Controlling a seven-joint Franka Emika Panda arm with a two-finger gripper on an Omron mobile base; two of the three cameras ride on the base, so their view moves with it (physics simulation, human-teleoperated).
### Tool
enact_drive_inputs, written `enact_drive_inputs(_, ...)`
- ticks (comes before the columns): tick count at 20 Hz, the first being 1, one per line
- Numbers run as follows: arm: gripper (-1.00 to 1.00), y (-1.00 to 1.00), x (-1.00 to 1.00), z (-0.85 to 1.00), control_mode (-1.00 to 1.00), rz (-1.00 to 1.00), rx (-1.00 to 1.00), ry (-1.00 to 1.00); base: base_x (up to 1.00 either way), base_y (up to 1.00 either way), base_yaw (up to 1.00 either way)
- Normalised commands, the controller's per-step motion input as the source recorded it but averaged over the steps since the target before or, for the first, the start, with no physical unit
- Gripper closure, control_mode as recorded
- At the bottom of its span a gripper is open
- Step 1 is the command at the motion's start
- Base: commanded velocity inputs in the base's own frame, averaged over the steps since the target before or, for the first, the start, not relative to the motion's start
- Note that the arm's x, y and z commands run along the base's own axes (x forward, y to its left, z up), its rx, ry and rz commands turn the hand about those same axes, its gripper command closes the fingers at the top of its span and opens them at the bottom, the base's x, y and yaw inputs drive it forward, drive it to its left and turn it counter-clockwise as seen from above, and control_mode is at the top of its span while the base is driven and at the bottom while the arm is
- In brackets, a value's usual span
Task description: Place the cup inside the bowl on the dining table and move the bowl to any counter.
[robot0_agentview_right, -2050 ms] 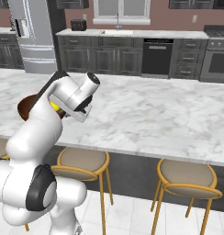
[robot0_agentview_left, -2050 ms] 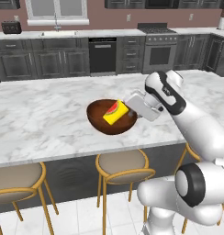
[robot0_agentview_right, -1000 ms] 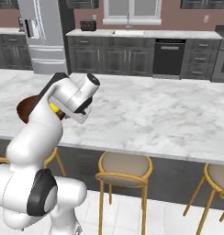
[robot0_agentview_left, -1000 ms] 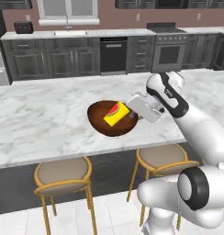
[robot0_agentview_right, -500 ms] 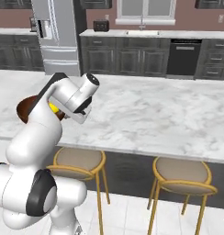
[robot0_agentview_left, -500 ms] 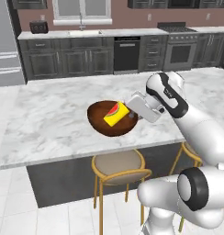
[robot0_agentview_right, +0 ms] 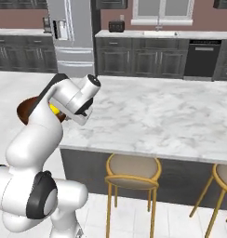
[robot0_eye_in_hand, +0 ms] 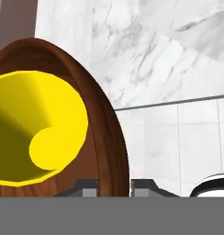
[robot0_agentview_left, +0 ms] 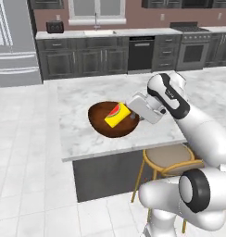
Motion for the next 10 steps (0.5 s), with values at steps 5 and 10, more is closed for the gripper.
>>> enact_drive_inputs(5,1.0,0.0,0.0,0.0,1.0,0.0,0.0,0.0,0.14,1.0,-0.04)
enact_drive_inputs(10,1.0,0.0,0.0,0.0,1.0,0.0,0.0,0.0,0.15,1.0,-0.03)
